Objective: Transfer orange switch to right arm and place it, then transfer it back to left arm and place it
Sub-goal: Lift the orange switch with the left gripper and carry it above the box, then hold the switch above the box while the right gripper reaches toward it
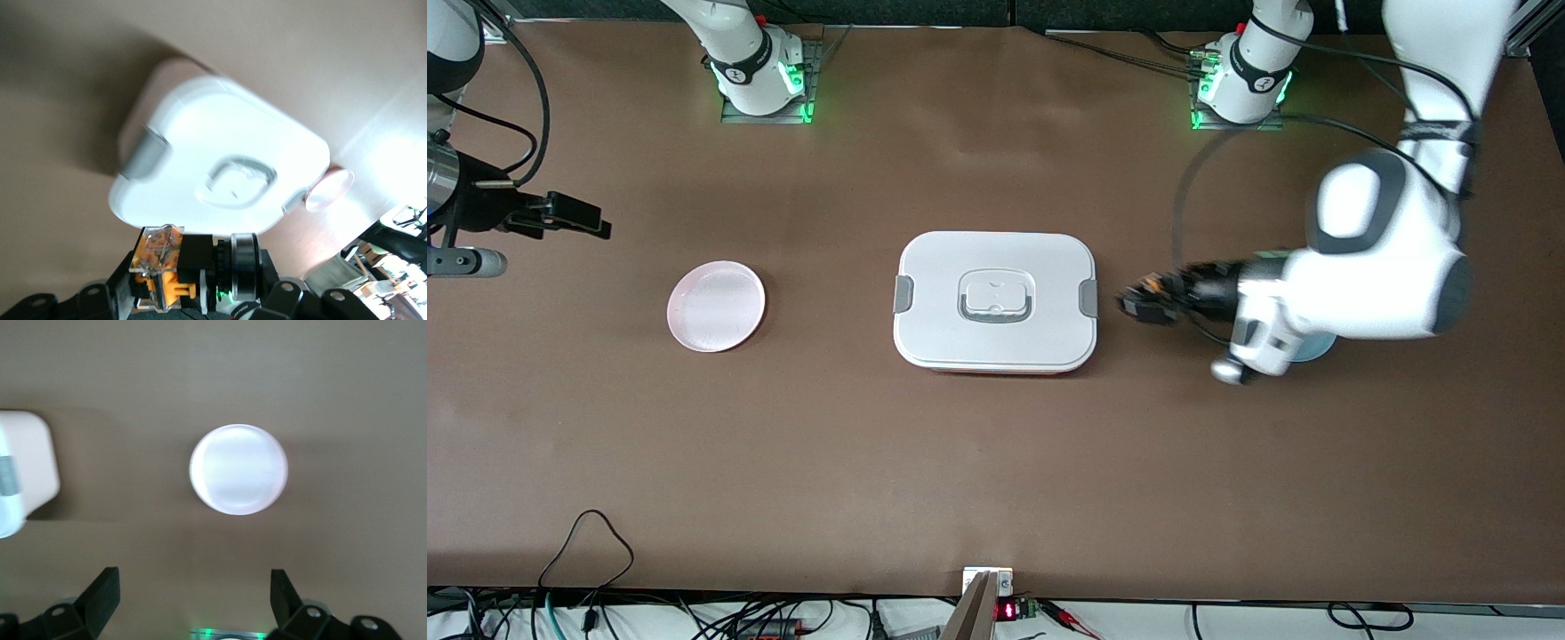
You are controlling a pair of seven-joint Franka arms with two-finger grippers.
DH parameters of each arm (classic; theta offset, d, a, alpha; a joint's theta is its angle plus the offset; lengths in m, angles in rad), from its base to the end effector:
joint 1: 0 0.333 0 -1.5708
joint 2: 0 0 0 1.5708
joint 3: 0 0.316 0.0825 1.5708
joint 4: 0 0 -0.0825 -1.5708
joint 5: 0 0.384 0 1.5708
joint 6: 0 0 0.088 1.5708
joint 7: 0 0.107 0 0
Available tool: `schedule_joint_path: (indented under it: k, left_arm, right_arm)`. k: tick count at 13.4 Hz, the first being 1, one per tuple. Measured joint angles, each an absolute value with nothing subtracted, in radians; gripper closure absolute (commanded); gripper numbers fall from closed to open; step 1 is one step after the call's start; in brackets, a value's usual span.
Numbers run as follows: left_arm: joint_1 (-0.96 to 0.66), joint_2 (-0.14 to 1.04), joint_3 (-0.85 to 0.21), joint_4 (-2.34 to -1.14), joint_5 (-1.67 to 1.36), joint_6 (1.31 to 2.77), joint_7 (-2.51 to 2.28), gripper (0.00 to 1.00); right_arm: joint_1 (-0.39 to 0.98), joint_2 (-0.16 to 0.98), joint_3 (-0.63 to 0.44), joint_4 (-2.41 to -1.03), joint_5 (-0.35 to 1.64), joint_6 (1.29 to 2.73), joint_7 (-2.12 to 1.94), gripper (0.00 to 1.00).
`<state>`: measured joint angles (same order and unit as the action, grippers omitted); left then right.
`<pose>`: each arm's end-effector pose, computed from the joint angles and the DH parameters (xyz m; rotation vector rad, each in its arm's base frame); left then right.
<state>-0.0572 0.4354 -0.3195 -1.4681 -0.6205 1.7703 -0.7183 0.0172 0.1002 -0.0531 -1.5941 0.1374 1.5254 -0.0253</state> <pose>0.6216 -0.2633 0.4539 2.4147 0.6525 -0.6249 0.5740 -0.0041 0.5545 -2.9942 0.0242 0.2470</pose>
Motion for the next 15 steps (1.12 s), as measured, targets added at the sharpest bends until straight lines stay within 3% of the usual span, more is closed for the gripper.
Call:
schedule_joint_path:
  k: [3, 7, 12, 15]
  left_arm:
    - [-0.169, 0.429, -0.340, -1.432, -0.662, 1.883, -0.912, 1.00]
    - [-0.284, 0.431, -0.349, -1.431, -0.762, 2.149, -1.245, 1.00]
    - [-0.314, 0.432, -0.349, -1.422, -0.822, 2.307, -1.559, 1.00]
    - [-0.345, 0.431, -0.350, -1.375, -0.822, 2.326, -1.704, 1.00]
  right_arm:
    - [0.039, 0.103, -0.051, -1.594, 0.336, 1.519, -0.024, 0.00]
    - [0.103, 0.137, -0.049, -1.595, 0.562, 1.558, -0.024, 0.00]
    - [0.192, 0.180, -0.047, -1.595, 0.805, 1.699, 0.101, 0.00]
    - [0.206, 0.205, -0.048, -1.599, 0.989, 1.730, 0.098, 0.00]
